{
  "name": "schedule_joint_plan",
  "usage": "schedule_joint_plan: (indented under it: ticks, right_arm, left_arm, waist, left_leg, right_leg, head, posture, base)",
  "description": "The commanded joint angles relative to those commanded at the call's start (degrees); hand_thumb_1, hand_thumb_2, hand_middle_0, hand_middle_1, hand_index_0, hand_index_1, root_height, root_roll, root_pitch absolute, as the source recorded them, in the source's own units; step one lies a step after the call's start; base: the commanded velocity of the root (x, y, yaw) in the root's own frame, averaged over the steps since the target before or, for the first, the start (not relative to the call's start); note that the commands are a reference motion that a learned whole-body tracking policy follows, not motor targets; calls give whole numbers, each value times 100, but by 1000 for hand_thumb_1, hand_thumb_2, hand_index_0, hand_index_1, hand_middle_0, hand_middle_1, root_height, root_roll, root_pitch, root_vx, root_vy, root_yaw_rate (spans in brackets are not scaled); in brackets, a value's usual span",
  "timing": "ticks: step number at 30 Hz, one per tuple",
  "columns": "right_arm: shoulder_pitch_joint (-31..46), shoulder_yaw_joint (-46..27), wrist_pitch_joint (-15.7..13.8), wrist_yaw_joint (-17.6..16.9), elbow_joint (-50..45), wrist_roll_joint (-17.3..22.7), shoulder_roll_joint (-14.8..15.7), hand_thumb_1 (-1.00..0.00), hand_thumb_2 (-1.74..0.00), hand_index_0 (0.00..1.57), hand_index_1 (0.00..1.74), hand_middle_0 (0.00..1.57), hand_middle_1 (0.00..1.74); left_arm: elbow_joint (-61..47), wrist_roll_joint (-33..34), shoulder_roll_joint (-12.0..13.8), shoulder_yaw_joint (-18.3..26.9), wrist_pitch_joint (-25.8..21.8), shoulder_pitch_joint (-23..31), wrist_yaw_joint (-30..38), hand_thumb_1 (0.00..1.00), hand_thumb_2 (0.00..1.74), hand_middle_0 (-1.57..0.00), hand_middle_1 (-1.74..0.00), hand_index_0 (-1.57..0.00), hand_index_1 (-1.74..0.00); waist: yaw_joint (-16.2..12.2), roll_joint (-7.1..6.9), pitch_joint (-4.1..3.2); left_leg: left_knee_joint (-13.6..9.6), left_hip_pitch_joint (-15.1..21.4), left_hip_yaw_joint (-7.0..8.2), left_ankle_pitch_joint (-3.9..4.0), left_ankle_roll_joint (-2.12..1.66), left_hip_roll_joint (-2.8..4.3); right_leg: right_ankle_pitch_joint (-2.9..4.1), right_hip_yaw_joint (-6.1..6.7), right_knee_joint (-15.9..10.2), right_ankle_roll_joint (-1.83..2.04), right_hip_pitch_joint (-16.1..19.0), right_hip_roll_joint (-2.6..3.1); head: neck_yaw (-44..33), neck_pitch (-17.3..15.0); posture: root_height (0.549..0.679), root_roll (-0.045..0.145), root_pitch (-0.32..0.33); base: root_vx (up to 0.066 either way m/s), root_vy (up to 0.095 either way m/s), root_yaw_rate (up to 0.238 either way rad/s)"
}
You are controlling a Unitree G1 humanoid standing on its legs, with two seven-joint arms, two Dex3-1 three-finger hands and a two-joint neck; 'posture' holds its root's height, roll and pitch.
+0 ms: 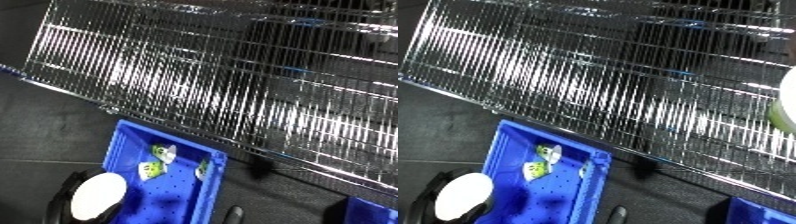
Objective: Pick up the object and place it into the box
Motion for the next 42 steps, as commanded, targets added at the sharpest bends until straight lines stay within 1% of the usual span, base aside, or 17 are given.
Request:
schedule_joint_plan:
  ticks: [2, 5, 7, 10, 15, 19, 24, 30, 32, 35, 38, 42]
  right_arm:
    - [9, 83, -9, 41, 17, -46, -11, 0, 0, 0, 0, 0, 0]
    - [24, 176, -11, 101, 4, -81, -42, 0, 0, 0, 0, 0, 0]
    - [41, 206, -1, 128, -15, -103, -49, 0, 0, 0, 0, 0, 0]
    - [52, 240, 33, 145, -15, -140, -34, 0, 0, 0, 0, 0, 0]
    - [49, 265, 82, 167, 2, -192, -9, 0, 0, 0, 0, 0, 0]
    - [39, 277, 84, 180, 15, -188, 4, 0, 0, 0, 0, 0, 0]
    - [19, 279, 116, 169, -17, -194, -10, 0, 0, 0, 0, 0, 0]
    - [-30, 280, 145, 144, -37, -224, 4, 0, 0, 0, 0, 0, 0]
    - [-42, 279, 153, 128, -42, -227, 11, 0, 0, 0, 0, 0, 0]
    - [-52, 276, 164, 96, -60, -220, 11, 0, 0, 0, 0, 0, 0]
    - [-67, 282, 173, 85, -79, -183, -8, 0, 0, 0, 0, 0, 0]
    - [-105, 281, 173, 83, -76, -172, -17, 0, 0, 0, 0, 0, 0]
  left_arm:
    - [324, -64, 40, 22, 95, -131, -74, 950, 1653, -1492, -1653, -1492, -1653]
    - [799, -134, 165, 52, 177, -381, -212, 950, 1653, -1492, -1653, -1492, -1653]
    - [1058, -156, 246, 84, 210, -512, -320, 850, 1479, -1334, -1479, -1334, -1479]
    - [1447, -207, 321, 104, 232, -708, -514, 700, 1218, -1099, -1218, -1099, -1218]
    - [1999, -244, 391, 62, 302, -1022, -700, 450, 783, -706, -783, -706, -783]
    - [2283, -241, 433, 40, 326, -1158, -814, 250, 435, -393, -435, -393, -435]
    - [2419, -216, 417, -21, 359, -1174, -902, 0, 0, 0, 0, 0, 0]
    - [2482, -204, 341, -100, 449, -1160, -915, 0, 0, 0, 0, 0, 0]
    - [2491, -195, 313, -129, 486, -1146, -909, 0, 0, 0, 0, 0, 0]
    - [2496, -206, 263, -171, 559, -1110, -900, 0, 0, 0, 0, 0, 0]
    - [2496, -222, 222, -205, 637, -1072, -860, 0, 0, 0, 0, 0, 0]
    - [2538, -331, 180, -224, 778, -1039, -929, 0, 0, 0, 0, 0, 0]
  waist:
    - [-61, -93, 0]
    - [-140, -221, 0]
    - [-176, -292, 0]
    - [-219, -364, 0]
    - [-277, -425, 0]
    - [-307, -450, 0]
    - [-328, -432, 0]
    - [-344, -388, 0]
    - [-348, -375, 0]
    - [-356, -349, 0]
    - [-361, -328, 0]
    - [-371, -297, 0]
  left_leg:
    - [-37, 39, 11, 23, -9, 47]
    - [-109, 103, 32, 58, -32, 116]
    - [-145, 134, 47, 72, -44, 156]
    - [-178, 166, 71, 80, -53, 196]
    - [-222, 209, 104, 83, -64, 229]
    - [-226, 224, 122, 74, -66, 238]
    - [-237, 246, 132, 59, -62, 213]
    - [-205, 234, 138, 36, -53, 183]
    - [-211, 240, 139, 32, -54, 175]
    - [-198, 241, 141, 22, -49, 164]
    - [-170, 225, 156, 7, -37, 155]
    - [-134, 187, 165, -5, -36, 144]
  right_leg:
    - [-18, 25, -14, -12, 34, 28]
    - [-22, 58, -89, -22, 101, 66]
    - [-24, 75, -124, -26, 133, 87]
    - [-37, 94, -137, -33, 157, 105]
    - [-43, 115, -168, -28, 185, 112]
    - [-30, 127, -207, -19, 201, 113]
    - [-11, 144, -280, -12, 235, 110]
    - [9, 155, -308, -4, 229, 105]
    - [20, 158, -333, 3, 235, 106]
    - [46, 166, -362, 12, 239, 102]
    - [79, 170, -387, 21, 224, 99]
    - [100, 177, -399, 28, 199, 105]
  head:
    - [-208, -61]
    - [-465, -134]
    - [-579, -191]
    - [-684, -258]
    - [-699, -292]
    - [-694, -299]
    - [-613, -282]
    - [-427, -256]
    - [-354, -171]
    - [-284, -55]
    - [-177, -15]
    - [-2, -4]
  posture:
    - [647, 39, 68]
    - [647, 38, 64]
    - [648, 37, 61]
    - [647, 35, 58]
    - [647, 33, 55]
    - [648, 33, 54]
    - [649, 33, 53]
    - [649, 33, 53]
    - [649, 33, 53]
    - [650, 33, 54]
    - [650, 33, 56]
    - [650, 33, 58]
  base:
    - [18, 52, -52]
    - [15, 39, -55]
    - [9, 26, -46]
    - [2, 26, -37]
    - [3, 23, -19]
    - [-1, 6, -30]
    - [0, 3, -47]
    - [-6, 0, -50]
    - [-2, -7, -39]
    - [2, -5, -31]
    - [-8, -14, -43]
    - [-17, -18, -51]
